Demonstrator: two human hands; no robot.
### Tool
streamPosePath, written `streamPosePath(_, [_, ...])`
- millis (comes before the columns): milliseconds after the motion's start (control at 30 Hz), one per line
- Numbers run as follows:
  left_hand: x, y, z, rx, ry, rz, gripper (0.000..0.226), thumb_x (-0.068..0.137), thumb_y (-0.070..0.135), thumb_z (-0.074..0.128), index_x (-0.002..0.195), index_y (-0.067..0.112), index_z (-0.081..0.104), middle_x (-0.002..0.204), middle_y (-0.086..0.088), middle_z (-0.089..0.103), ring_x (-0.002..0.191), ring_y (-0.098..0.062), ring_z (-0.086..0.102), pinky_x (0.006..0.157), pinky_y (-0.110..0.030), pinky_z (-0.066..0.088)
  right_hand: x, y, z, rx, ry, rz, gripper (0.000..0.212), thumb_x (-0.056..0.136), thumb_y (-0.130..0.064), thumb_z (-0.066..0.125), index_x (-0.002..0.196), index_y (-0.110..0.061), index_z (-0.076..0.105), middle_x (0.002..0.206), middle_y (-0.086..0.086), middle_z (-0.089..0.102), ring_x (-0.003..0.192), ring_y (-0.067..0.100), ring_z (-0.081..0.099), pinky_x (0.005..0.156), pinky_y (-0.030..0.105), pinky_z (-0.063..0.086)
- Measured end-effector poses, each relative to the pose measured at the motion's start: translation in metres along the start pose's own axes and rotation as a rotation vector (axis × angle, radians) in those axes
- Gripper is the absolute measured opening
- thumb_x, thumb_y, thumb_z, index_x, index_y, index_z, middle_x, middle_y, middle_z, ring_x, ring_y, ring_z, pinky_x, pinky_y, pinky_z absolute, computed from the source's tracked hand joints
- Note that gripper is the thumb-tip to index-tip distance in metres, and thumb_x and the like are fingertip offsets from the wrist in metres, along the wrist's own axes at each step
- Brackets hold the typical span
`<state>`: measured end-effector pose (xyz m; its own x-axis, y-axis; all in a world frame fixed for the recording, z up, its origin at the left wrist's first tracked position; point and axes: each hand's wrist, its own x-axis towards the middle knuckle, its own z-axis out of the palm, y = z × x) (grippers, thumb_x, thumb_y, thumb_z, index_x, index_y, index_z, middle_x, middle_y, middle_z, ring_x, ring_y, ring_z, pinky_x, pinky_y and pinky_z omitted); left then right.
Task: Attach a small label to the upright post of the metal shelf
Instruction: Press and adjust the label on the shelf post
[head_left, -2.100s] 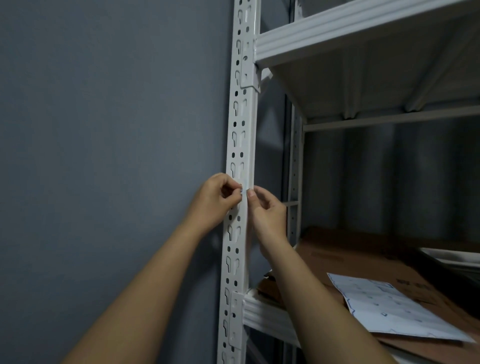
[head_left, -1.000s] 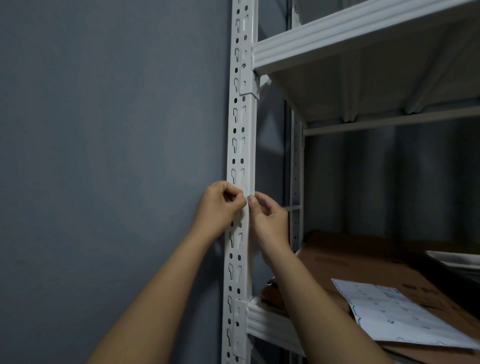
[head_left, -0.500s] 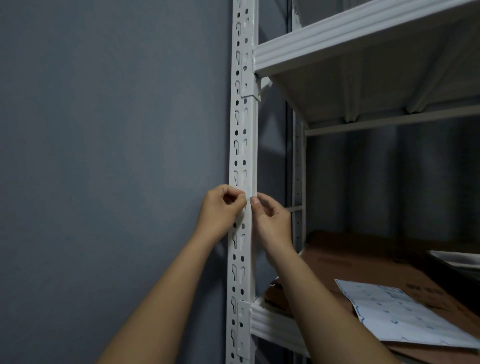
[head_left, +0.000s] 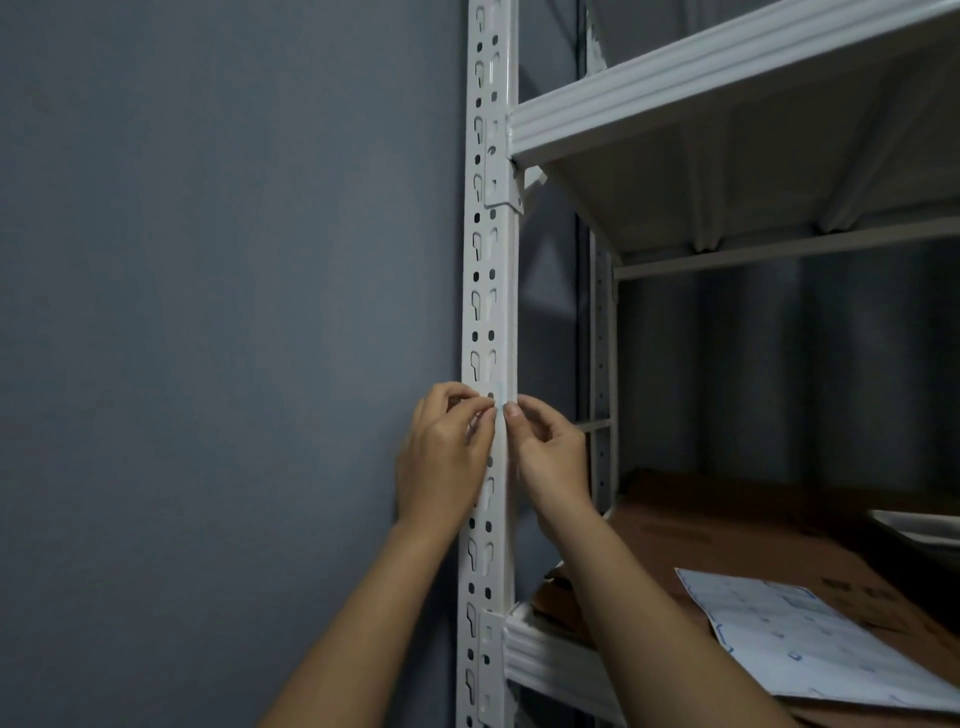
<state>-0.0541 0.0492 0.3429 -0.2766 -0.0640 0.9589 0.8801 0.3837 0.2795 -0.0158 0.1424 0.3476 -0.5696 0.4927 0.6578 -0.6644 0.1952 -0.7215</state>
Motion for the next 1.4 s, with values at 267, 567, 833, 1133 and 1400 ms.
streamPosePath(267, [0.005,0.010,0.003,0.147,0.034,0.013,0.010,0.083,0.019,0.066,0.082,0.010,0.069,0.101,0.003,0.059,0.093,-0.012,0.051,0.060,-0.027,0.036,0.003,0.005,0.001,0.015,0.019,0.002,0.018,0.091,-0.016,0.064,0.109,-0.017,0.065,0.087,-0.012,0.066,0.077,-0.005,0.063,0.066,0.007,0.048])
streamPosePath(567, [0.011,0.014,0.004,0.194,0.032,0.004,0.012,0.076,0.018,0.070,0.070,0.010,0.062,0.098,-0.002,0.055,0.092,-0.019,0.049,0.065,-0.029,0.036,0.004,0.005,0.002,0.019,0.024,0.014,0.013,0.091,-0.016,0.063,0.098,-0.027,0.061,0.090,-0.011,0.066,0.086,0.000,0.063,0.079,0.015,0.049])
streamPosePath(833, [0.012,0.013,0.006,0.235,0.045,0.066,0.015,0.073,0.017,0.073,0.069,0.009,0.061,0.094,-0.004,0.055,0.085,-0.022,0.052,0.061,-0.028,0.035,0.002,0.003,0.001,0.022,0.024,0.010,0.018,0.091,-0.015,0.063,0.109,-0.019,0.063,0.088,-0.012,0.065,0.083,-0.001,0.062,0.077,0.014,0.050])
streamPosePath(1133, [0.010,0.009,0.004,0.111,0.013,-0.036,0.013,0.081,0.022,0.066,0.078,0.010,0.061,0.101,0.003,0.047,0.090,-0.005,0.037,0.062,-0.020,0.029,0.000,0.000,0.000,0.001,0.020,-0.004,0.014,0.091,-0.015,0.062,0.097,-0.027,0.060,0.086,-0.015,0.062,0.079,-0.004,0.060,0.072,0.013,0.050])
streamPosePath(1400, [0.007,0.005,0.002,0.056,0.016,-0.110,0.009,0.082,0.023,0.065,0.079,0.015,0.062,0.100,0.009,0.043,0.094,-0.003,0.039,0.066,-0.022,0.034,0.001,0.000,-0.001,0.007,0.015,0.001,0.013,0.091,-0.016,0.062,0.098,-0.027,0.058,0.084,-0.017,0.061,0.074,-0.008,0.059,0.064,0.008,0.048])
